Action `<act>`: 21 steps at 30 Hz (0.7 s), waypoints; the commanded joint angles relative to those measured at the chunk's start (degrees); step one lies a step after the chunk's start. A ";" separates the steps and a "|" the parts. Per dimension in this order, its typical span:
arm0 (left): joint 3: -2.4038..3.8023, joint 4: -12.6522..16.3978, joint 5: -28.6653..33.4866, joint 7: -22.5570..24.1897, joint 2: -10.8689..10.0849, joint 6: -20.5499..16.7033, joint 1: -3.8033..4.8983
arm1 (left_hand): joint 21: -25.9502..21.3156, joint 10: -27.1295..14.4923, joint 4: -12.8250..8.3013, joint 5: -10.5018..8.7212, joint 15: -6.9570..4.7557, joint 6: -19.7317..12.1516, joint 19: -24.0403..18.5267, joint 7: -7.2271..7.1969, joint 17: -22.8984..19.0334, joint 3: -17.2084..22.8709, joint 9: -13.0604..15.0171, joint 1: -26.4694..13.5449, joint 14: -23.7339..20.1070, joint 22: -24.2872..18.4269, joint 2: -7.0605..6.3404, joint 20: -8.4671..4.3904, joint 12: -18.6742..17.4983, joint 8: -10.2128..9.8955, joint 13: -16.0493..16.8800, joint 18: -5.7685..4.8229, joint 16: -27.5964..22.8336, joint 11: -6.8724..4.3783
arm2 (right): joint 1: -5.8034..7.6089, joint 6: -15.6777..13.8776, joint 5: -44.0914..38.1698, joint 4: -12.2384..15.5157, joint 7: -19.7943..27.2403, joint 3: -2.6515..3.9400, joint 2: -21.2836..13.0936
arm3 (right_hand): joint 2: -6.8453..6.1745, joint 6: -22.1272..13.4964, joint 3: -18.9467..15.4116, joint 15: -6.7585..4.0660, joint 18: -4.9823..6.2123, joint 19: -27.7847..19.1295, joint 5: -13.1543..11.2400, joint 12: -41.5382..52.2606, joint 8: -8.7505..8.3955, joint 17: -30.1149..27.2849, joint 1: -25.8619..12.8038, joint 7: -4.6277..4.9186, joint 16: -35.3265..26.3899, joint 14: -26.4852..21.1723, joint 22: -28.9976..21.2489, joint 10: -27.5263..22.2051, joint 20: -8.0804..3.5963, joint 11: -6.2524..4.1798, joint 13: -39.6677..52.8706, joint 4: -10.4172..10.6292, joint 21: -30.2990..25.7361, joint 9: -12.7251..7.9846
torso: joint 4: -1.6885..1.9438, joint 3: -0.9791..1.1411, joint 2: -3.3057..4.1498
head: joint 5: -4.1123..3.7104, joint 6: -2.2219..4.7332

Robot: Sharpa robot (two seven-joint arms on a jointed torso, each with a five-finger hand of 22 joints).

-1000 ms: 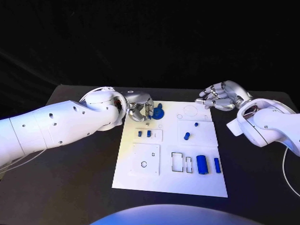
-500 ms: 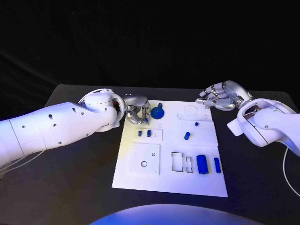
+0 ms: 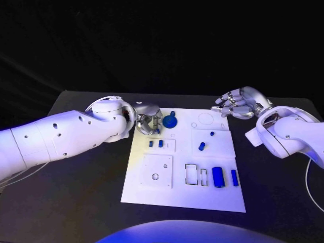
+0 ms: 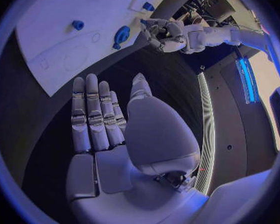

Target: Assemble the parts on the task board

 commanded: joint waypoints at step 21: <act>-0.31 -0.51 0.79 -0.02 0.88 2.25 -0.18 | -0.22 0.41 -0.07 -0.10 -0.13 0.38 -0.11 -0.15 -0.42 -0.30 0.08 -0.69 -0.31 -0.26 0.07 0.19 -0.47 -0.31 -0.06 -0.20 -0.25 0.03 | -0.04 0.18 -0.18 0.17 0.57 0.01 -0.07 | 0.16 0.04 -0.45 0.01 0.30 -0.30 0.01 -0.23 -0.22 -0.13 -0.60 0.25 -0.39 -0.29 -0.14 -0.18 -0.02 0.29 -0.16 -0.02 -0.42 -0.07 | 0.00 0.03 0.00 | 0.00 -0.18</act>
